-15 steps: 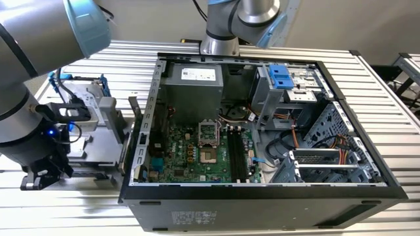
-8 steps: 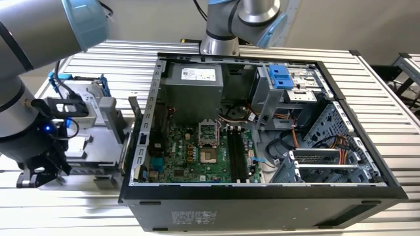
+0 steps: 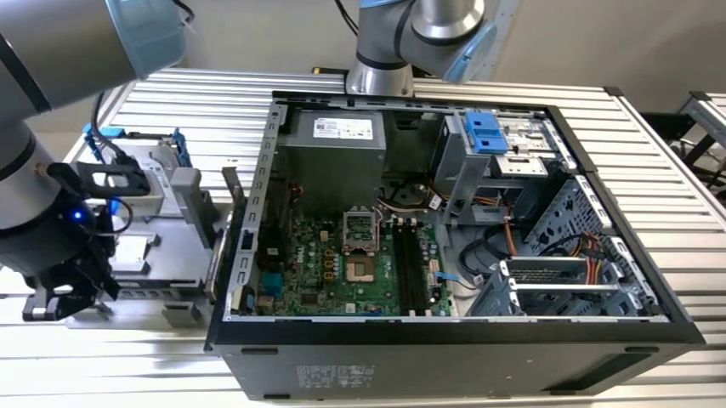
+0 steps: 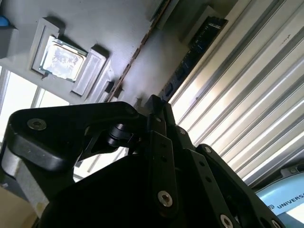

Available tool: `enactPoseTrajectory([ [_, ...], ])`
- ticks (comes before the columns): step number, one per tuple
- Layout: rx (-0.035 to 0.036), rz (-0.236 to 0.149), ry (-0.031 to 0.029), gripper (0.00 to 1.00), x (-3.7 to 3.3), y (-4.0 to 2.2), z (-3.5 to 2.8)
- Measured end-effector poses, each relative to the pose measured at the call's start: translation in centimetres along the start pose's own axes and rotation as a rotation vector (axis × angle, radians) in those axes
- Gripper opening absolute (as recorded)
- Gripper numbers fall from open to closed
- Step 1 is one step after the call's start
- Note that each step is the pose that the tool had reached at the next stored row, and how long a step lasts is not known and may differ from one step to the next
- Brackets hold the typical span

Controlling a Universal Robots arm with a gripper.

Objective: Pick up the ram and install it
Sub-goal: 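Pick up the ram and move it above insertion slot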

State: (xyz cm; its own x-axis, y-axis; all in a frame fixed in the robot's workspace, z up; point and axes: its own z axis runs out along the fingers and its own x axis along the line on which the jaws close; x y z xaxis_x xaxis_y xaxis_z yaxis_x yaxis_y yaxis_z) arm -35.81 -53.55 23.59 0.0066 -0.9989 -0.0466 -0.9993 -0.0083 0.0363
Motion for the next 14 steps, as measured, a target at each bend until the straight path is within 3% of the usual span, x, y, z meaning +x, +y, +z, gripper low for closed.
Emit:
enactPoseTrajectory([
  [14,0.0022,0.050,-0.0018,0.00,-0.04,0.04,-0.95],
])
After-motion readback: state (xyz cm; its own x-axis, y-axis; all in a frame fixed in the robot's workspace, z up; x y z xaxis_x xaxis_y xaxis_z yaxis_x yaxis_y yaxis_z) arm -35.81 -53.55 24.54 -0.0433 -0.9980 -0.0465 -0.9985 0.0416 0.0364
